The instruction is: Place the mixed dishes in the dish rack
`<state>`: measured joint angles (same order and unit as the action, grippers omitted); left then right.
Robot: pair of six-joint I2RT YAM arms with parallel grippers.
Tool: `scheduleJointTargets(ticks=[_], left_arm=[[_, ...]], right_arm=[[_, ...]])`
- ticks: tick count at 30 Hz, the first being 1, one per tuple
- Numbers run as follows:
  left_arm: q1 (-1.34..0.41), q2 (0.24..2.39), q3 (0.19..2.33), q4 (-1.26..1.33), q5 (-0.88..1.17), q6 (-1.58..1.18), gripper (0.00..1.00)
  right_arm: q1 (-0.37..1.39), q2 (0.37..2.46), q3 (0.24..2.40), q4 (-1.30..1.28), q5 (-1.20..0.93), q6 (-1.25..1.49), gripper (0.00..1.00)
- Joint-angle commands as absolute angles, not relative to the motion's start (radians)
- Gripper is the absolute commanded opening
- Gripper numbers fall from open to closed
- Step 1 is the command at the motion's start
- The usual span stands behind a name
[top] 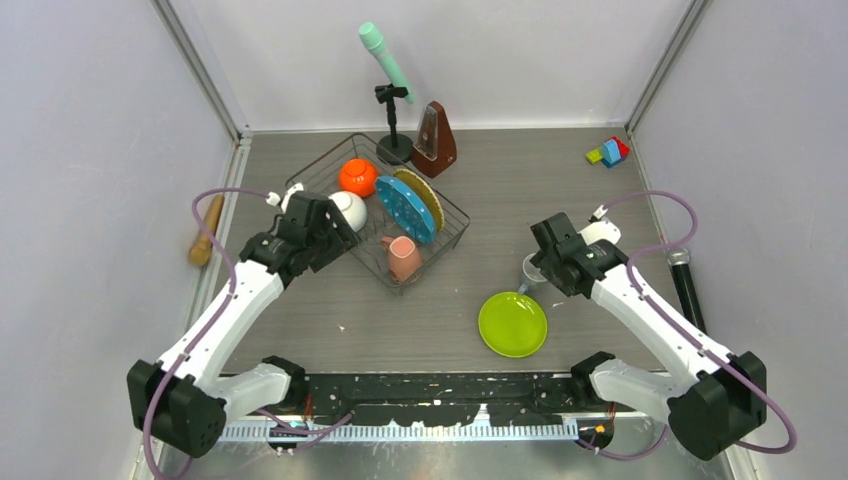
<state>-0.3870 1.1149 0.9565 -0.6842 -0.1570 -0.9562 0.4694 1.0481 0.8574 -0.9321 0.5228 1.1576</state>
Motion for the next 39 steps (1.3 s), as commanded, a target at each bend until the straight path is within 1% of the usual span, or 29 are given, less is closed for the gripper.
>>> scheduleJointTargets(ticks=[1,4,10,11,12,13,14,15,16,17,19,24,27,29,31,34,35,38,39], left_arm=[[-0.379,1.054,1.030,-0.737,-0.157,-0.805,0.68],[-0.377,1.052,1.063,-0.749,-0.097,-0.734,0.69],[-0.372,1.072,1.095,-0.749,-0.006,-0.682,0.71],[-0.371,1.077,1.095,-0.746,0.010,-0.683,0.71],[-0.371,1.081,1.096,-0.743,0.030,-0.682,0.71],[-0.371,1.085,1.097,-0.740,0.041,-0.683,0.71],[-0.371,1.088,1.097,-0.737,0.051,-0.683,0.71],[-0.371,1.092,1.097,-0.735,0.060,-0.683,0.71],[-0.371,1.095,1.099,-0.731,0.068,-0.683,0.71],[-0.371,1.098,1.099,-0.730,0.078,-0.682,0.71],[-0.370,1.105,1.103,-0.727,0.097,-0.680,0.71],[-0.366,1.121,1.127,-0.701,0.208,-0.671,0.75],[-0.356,1.123,1.127,-0.638,0.357,-0.673,0.86],[-0.344,1.116,1.112,-0.550,0.465,-0.691,0.90],[-0.329,1.110,1.092,-0.429,0.549,-0.728,0.93],[-0.305,1.116,1.073,-0.268,0.651,-0.813,0.94],[-0.298,1.130,1.074,-0.219,0.683,-0.844,0.94],[-0.286,1.175,1.093,-0.076,0.769,-0.955,0.95],[-0.284,1.193,1.099,-0.027,0.793,-1.000,0.96]], right_arm=[[0.446,1.093,0.826,-0.781,0.499,1.154,0.60],[0.433,1.118,0.795,-0.702,0.468,1.142,0.59],[0.428,1.162,0.770,-0.666,0.460,1.141,0.53],[0.428,1.164,0.769,-0.664,0.458,1.142,0.48],[0.427,1.166,0.769,-0.665,0.458,1.140,0.45],[0.427,1.166,0.770,-0.665,0.458,1.139,0.38],[0.427,1.163,0.771,-0.666,0.461,1.138,0.33],[0.426,1.160,0.777,-0.674,0.463,1.137,0.25],[0.425,1.153,0.781,-0.679,0.465,1.133,0.20],[0.425,1.148,0.789,-0.689,0.466,1.130,0.10],[0.424,1.129,0.805,-0.700,0.462,1.109,0.02],[0.422,1.027,0.859,-0.674,0.417,0.970,0.00],[0.419,0.945,0.895,-0.617,0.362,0.866,0.00],[0.416,0.905,0.917,-0.575,0.298,0.817,0.00],[0.408,0.883,0.945,-0.539,0.183,0.793,0.00],[0.390,0.885,0.998,-0.483,0.029,0.783,0.00],[0.388,0.895,1.023,-0.462,-0.066,0.787,0.00],[0.381,0.927,1.069,-0.323,-0.231,0.830,0.00],[0.381,0.949,1.072,-0.276,-0.319,0.864,0.00]])
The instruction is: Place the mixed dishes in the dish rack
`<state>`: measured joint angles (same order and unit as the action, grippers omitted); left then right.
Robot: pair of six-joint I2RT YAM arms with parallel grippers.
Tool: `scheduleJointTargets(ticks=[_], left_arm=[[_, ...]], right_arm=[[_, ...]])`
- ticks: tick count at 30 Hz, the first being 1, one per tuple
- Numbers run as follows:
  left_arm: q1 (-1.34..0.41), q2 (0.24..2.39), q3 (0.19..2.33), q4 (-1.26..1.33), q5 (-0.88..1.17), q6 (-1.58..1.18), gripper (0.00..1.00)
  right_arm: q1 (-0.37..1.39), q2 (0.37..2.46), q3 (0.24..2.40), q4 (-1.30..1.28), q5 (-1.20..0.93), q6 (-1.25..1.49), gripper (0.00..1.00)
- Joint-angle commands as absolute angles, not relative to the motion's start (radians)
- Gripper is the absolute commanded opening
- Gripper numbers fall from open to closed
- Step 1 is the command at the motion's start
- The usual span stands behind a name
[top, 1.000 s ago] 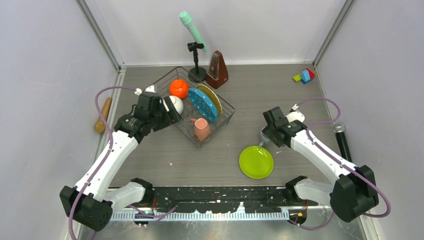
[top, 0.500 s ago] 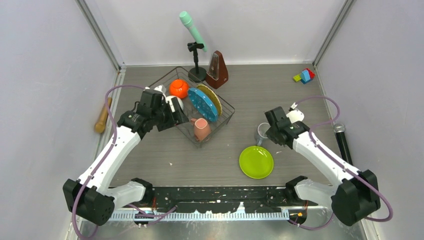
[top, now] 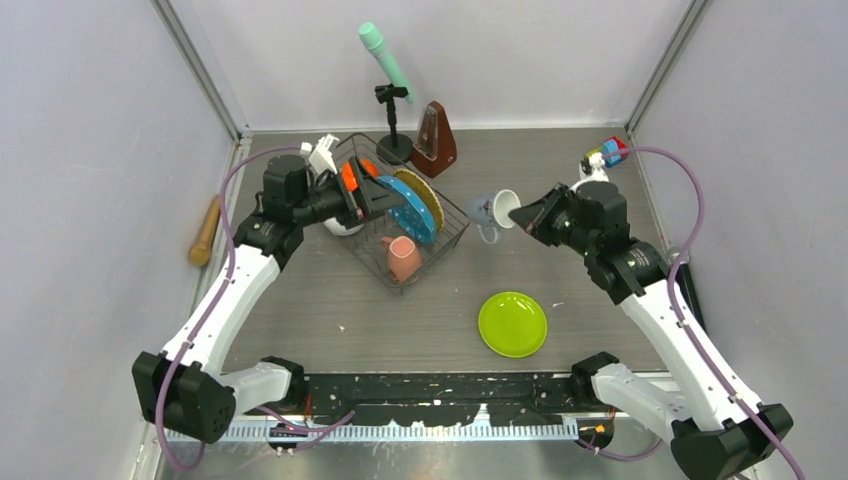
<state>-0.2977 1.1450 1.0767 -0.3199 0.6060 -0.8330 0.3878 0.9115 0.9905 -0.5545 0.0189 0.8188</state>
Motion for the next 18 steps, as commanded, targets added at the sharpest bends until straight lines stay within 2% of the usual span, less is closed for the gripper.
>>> scheduleJointTargets(ticks=[1,4,9,18], left_arm=[[-0.283,1.207,1.100,0.029,0.818,-1.047,0.96],[-0.282,1.248,1.080,0.248,0.862,-1.237,0.96],[-0.284,1.302,1.035,0.644,0.872,-1.471,0.95],[-0.287,1.322,1.054,0.646,0.870,-1.462,0.91]], right_arm=[[0.380,0.975,1.070,-0.168,-0.363,0.910,0.00],[0.380,1.034,1.064,0.021,-0.485,1.023,0.00],[0.382,1.149,1.055,0.311,-0.554,1.234,0.00],[0.427,1.234,1.096,0.424,-0.589,1.325,0.00]])
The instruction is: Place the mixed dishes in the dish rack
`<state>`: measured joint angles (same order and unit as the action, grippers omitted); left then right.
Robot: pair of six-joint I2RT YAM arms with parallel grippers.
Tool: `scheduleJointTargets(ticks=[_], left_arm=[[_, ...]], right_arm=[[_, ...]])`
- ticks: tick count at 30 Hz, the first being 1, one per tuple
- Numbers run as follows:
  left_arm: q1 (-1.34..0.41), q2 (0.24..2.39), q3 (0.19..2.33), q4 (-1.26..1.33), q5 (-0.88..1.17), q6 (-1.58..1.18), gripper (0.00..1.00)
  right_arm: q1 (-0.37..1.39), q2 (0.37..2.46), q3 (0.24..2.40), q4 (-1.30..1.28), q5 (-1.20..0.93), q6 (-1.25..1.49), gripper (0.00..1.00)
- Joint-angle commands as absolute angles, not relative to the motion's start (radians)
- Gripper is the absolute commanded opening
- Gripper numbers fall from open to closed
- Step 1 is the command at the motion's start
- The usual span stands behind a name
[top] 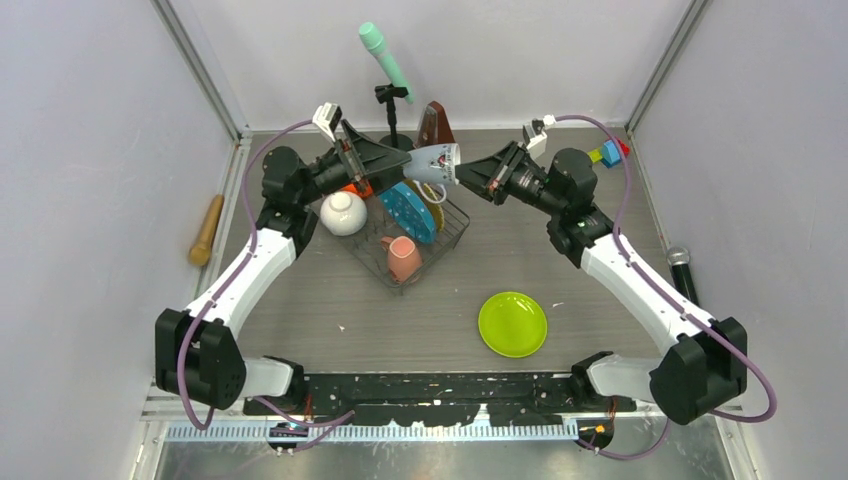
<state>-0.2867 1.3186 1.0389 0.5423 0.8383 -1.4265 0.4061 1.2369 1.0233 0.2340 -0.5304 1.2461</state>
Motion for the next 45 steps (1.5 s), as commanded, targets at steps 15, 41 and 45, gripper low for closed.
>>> scheduleJointTargets(ticks=[15,41,45], left_arm=[[-0.296,1.344,1.054,0.620,0.957,-1.508,0.84],[-0.234,1.301,1.058,0.446,1.003,-1.430,0.00],[-0.206,1.272,1.122,0.110,0.910,-1.254,0.00]], right_arm=[[0.483,1.310,1.167,0.327,-0.607,1.208,0.00],[0.479,1.270,1.178,0.104,-0.447,0.973,0.72],[0.475,1.209,1.174,-0.086,-0.210,0.916,0.72]])
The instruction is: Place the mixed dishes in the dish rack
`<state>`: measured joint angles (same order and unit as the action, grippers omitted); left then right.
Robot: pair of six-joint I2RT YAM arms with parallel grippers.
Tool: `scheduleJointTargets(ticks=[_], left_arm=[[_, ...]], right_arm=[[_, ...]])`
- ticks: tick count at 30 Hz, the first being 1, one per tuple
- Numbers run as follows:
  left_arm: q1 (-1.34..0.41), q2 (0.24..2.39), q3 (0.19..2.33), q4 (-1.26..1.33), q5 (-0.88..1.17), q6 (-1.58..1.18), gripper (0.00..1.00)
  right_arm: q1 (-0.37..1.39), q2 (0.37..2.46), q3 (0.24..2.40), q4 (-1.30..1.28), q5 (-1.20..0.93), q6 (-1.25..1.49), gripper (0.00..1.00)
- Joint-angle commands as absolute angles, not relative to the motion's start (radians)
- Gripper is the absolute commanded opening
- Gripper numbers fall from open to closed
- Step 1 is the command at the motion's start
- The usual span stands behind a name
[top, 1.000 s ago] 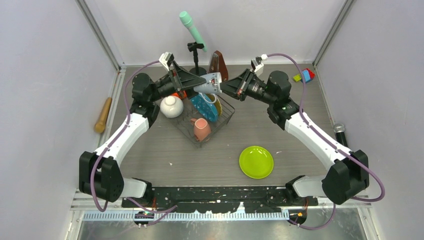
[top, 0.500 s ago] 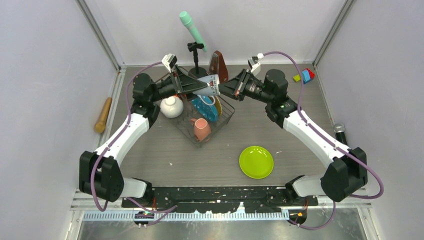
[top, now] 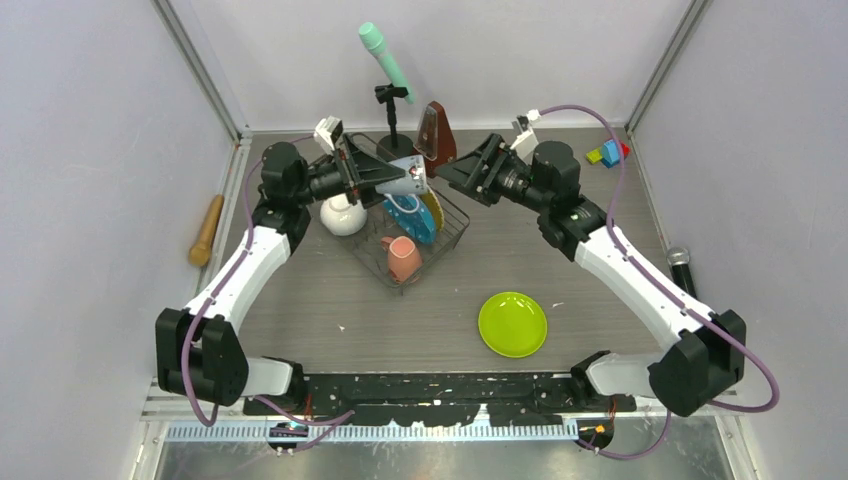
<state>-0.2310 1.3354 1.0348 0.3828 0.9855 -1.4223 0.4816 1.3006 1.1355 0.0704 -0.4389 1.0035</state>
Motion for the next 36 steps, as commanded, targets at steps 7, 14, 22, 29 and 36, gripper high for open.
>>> scheduleJointTargets(ticks=[7,14,22,29,36], left_arm=[[-0.206,1.278,1.401,-0.692,0.331,-0.921,0.00],[-0.206,1.426,1.667,-1.076,-0.159,-0.843,0.00],[-0.204,1.556,1.768,-1.047,-0.236,-0.650,0.00],[-0.201,1.630,1.810,-0.889,-0.387,-0.326,0.00],[-0.199,1.659,1.742,-0.707,-0.231,0.138,0.00]], right_arm=[[0.472,1.073,1.124,-0.238,0.143,0.856,0.73],[0.472,1.006,1.137,-0.318,0.221,0.777,0.72],[0.472,0.983,1.153,-0.364,0.218,0.734,0.73],[0.472,0.986,1.183,-0.393,0.179,0.710,0.72],[0.472,0.992,1.213,-0.416,0.166,0.695,0.73]])
